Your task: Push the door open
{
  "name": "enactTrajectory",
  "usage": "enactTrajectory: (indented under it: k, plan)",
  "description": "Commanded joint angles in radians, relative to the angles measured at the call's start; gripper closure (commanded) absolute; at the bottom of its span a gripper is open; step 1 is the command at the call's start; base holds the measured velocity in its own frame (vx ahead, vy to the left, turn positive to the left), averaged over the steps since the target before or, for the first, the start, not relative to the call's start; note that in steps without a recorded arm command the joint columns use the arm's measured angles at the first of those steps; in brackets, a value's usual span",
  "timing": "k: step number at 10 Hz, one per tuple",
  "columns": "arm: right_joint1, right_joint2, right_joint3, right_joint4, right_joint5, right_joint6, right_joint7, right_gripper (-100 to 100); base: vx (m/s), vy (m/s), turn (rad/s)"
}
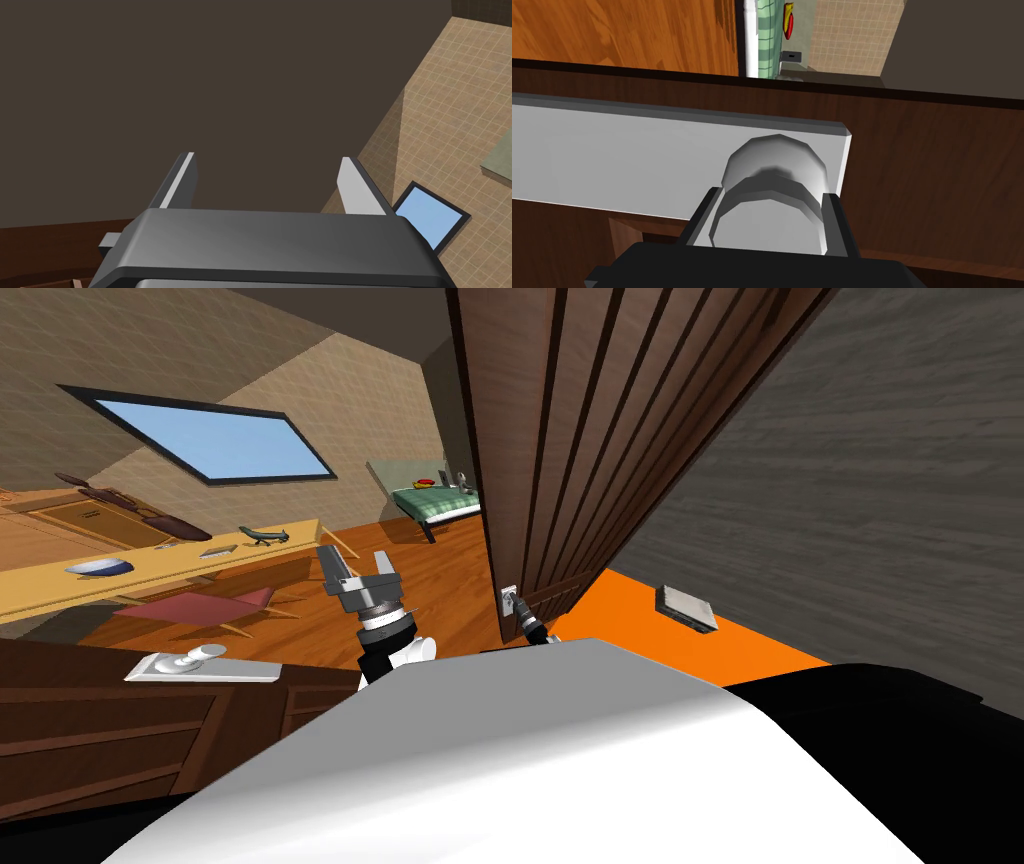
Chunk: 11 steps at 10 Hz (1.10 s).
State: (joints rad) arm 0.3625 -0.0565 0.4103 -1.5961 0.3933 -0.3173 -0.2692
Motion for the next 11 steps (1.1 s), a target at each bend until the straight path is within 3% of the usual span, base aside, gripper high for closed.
enactTrajectory:
  k: [1, 6, 11]
  plan:
    - [-0.020, 0.004, -0.038, 0.020, -0.012, -0.003, 0.003, 100, 0.073, 0.120, -0.070]
    - [-0.049, 0.033, -0.102, 0.040, -0.038, 0.008, 0.021, 100, 0.086, 0.108, -0.089]
    - [-0.078, 0.077, -0.167, 0.060, -0.064, 0.019, 0.040, 100, 0.127, 0.183, -0.100]
